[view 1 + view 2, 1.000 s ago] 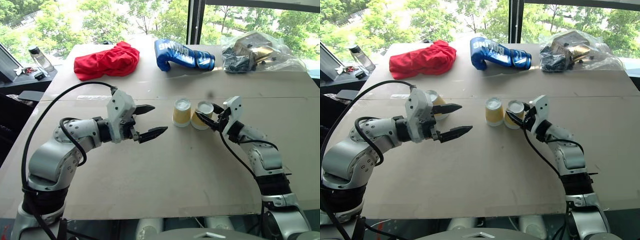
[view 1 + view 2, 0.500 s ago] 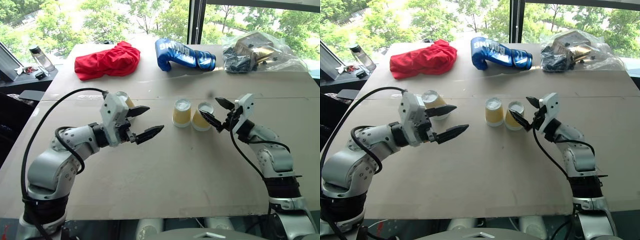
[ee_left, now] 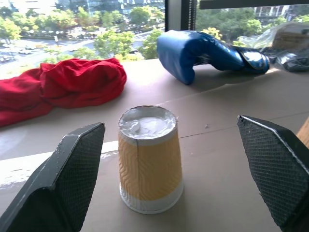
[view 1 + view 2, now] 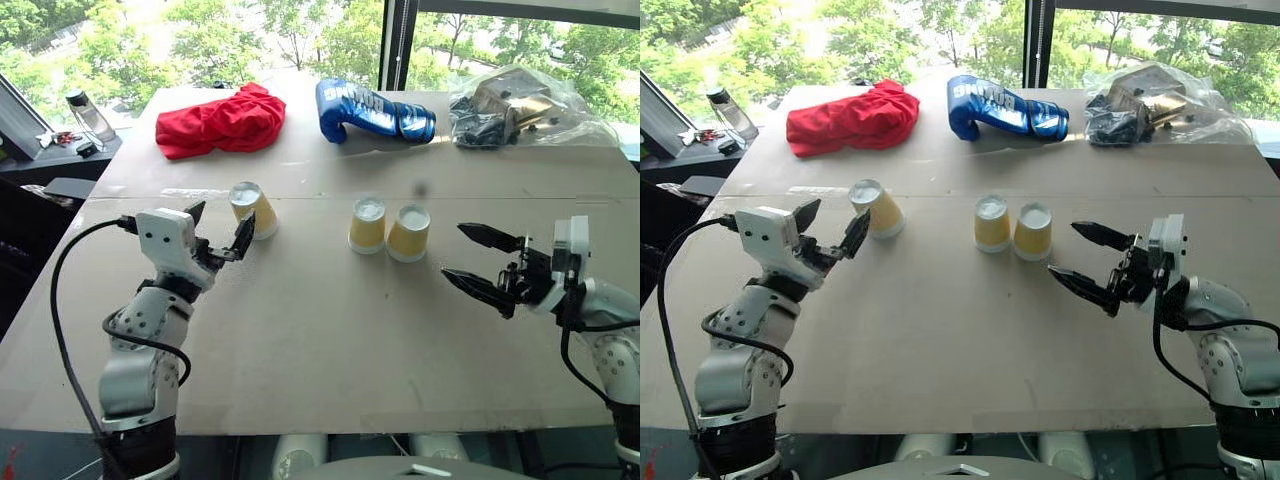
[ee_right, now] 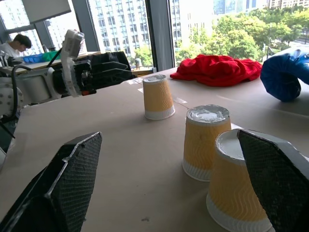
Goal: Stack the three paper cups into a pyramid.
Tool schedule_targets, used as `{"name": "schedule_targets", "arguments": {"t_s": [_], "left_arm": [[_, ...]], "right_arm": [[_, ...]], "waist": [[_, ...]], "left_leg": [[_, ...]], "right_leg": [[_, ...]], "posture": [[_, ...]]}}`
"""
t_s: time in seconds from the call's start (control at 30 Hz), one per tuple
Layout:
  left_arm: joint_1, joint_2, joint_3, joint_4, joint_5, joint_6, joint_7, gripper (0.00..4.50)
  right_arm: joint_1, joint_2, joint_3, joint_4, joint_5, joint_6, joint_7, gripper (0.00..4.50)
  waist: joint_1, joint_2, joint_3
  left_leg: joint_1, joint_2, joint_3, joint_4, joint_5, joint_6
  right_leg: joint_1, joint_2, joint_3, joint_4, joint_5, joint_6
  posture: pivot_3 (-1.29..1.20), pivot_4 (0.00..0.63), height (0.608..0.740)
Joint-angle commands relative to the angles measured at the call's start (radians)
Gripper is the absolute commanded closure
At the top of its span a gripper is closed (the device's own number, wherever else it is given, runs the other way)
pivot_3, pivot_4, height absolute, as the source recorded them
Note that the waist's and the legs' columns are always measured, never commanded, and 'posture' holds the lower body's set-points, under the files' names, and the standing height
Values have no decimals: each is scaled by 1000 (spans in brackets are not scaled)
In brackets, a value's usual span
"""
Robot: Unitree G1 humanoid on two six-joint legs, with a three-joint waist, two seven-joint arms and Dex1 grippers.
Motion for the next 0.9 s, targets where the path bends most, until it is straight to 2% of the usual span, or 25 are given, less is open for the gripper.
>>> {"name": "schedule_targets", "arguments": {"t_s": [0.03,0.5,0.7,0.8,0.87,0.9], "left_arm": [[-24,-7,-28,64,72,-100,29,0],[-239,0,-73,448,131,-267,15,0],[-312,-10,-77,541,137,-300,20,0],[-330,-13,-80,551,139,-302,23,786],[-332,-12,-82,548,139,-299,24,1776],[-332,-10,-87,541,140,-294,20,2116]], "right_arm": [[7,-14,-36,-60,28,-23,16,81],[62,5,-40,-100,-15,-96,-38,81],[58,11,-42,-96,6,-106,-33,81],[56,17,-41,-98,15,-110,-34,0],[56,20,-40,-101,18,-111,-37,0],[57,20,-39,-101,19,-111,-36,0]], "waist": [[-2,0,0],[3,-1,0],[4,-1,0],[4,-1,0],[3,-1,0],[3,-1,0]], "left_leg": [[0,0,0,0,0,0],[0,0,-1,1,0,0],[0,-1,-1,1,0,0],[0,-1,-1,1,0,0],[0,-1,-1,1,0,0],[0,0,-1,1,0,0]], "right_leg": [[0,0,0,0,0,0],[0,1,-2,0,0,0],[0,1,-3,1,0,0],[0,1,-3,1,0,0],[0,1,-2,1,0,0],[0,1,-3,1,0,0]], "posture": [[0,150,740],[0,150,740],[0,150,740],[0,150,740],[0,150,740],[0,150,740]]}}
